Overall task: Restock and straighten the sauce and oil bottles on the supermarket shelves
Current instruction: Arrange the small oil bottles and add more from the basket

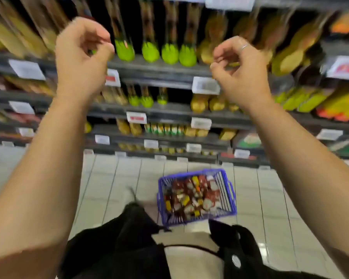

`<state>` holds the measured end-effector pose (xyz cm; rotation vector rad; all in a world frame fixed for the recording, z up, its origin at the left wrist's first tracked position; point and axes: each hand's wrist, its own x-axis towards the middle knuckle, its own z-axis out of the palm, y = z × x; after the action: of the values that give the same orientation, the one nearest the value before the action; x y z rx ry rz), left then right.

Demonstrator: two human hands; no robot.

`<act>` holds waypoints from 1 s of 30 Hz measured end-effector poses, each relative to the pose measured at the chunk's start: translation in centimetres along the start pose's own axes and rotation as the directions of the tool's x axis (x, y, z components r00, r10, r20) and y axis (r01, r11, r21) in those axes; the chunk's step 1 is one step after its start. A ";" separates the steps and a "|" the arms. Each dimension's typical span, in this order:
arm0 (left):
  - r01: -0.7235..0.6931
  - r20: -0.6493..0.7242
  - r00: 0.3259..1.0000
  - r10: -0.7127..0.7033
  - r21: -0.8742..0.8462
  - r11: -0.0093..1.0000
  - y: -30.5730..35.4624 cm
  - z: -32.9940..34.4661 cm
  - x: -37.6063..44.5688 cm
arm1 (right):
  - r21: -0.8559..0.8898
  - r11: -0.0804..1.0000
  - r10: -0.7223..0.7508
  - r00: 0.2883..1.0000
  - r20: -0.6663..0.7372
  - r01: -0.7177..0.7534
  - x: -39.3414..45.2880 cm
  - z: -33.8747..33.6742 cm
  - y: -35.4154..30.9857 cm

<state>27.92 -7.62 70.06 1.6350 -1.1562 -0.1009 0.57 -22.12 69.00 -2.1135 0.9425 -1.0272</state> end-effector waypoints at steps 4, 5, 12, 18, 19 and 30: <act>0.298 0.161 0.941 -0.298 0.026 0.954 -1.6 7.4 -9.6 | -0.095 0.968 0.248 0.932 0.265 -0.231 -10.1 -1.6 9.3; 0.351 0.201 0.914 -0.353 0.045 0.935 -1.9 9.0 -11.6 | -0.146 0.946 0.321 0.900 0.294 -0.289 -12.1 -2.1 11.3; 0.644 0.320 0.699 -0.639 0.105 0.757 -4.6 14.8 -21.4 | -0.361 0.787 0.616 0.591 0.521 -0.501 -23.0 -2.4 19.8; 0.849 0.281 0.447 -0.850 0.167 0.502 -10.5 15.7 -28.2 | -0.486 0.641 0.758 0.388 0.524 -0.594 -30.7 0.9 25.1; 0.873 0.278 0.402 -0.872 0.171 0.457 -11.6 16.0 -29.2 | -0.478 0.597 0.785 0.343 0.517 -0.644 -31.6 1.6 25.9; 0.971 0.333 -0.013 -0.943 0.231 0.068 -21.9 21.4 -38.9 | -0.544 0.367 0.867 0.066 0.494 -0.754 -38.7 10.7 34.6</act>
<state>8.75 4.09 25.97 2.1166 0.0518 -1.4897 -19.44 -8.72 21.81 -1.3308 1.4678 0.5426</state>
